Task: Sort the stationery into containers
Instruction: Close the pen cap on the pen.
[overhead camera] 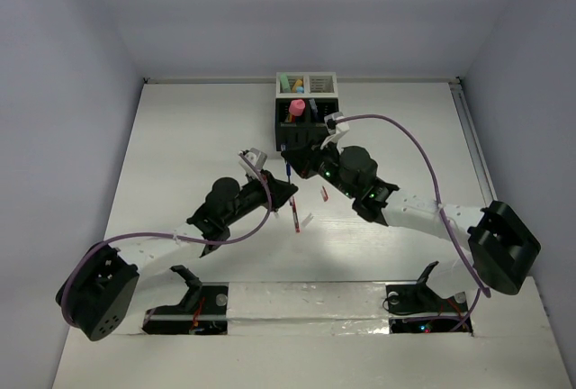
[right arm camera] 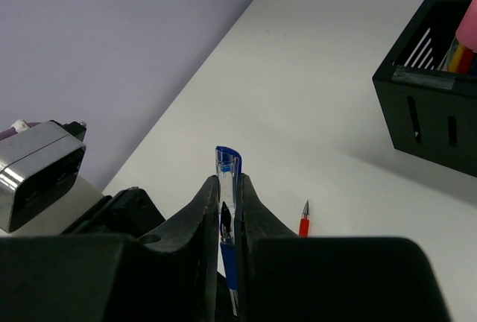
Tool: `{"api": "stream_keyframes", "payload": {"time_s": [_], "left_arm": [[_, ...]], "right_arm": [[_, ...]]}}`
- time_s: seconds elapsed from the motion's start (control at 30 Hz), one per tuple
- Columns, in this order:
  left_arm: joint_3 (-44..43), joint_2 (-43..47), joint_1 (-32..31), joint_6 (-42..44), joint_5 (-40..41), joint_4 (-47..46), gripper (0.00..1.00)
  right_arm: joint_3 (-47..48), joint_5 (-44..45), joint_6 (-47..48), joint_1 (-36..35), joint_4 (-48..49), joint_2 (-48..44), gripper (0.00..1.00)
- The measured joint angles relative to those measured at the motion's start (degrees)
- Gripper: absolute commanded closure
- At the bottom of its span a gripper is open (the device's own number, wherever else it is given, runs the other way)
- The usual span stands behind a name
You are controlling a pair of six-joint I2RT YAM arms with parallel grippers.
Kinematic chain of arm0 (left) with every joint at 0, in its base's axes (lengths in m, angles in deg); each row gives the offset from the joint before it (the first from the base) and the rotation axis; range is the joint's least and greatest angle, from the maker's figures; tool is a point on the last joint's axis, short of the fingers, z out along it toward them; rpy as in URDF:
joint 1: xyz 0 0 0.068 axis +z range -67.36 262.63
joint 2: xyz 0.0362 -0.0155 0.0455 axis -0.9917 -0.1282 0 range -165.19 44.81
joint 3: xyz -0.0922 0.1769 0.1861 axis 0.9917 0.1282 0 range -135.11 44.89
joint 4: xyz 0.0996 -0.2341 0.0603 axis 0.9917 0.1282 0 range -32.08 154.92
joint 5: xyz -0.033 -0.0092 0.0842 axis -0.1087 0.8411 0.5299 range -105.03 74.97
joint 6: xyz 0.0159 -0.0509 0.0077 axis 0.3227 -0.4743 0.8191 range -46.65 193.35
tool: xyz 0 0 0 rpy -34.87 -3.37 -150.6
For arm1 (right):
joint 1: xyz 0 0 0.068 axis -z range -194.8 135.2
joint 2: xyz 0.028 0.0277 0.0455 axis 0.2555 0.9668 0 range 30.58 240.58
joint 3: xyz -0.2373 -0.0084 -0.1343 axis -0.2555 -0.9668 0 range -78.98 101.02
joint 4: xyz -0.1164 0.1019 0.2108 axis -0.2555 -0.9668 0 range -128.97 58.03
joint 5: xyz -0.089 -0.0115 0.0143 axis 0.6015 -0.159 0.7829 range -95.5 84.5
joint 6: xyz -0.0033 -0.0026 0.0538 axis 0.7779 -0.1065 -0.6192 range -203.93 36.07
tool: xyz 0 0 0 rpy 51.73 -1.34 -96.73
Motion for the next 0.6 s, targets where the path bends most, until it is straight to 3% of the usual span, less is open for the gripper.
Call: {"api": "stream_keyframes", "payload": {"time_s": [0.6], "left_arm": [[0.0, -0.9, 0.0, 0.0, -0.7, -0.2, 1.00]], "right_arm": [[-0.6, 2.7, 1.3, 0.0, 1.3, -1.2, 1.00]]}}
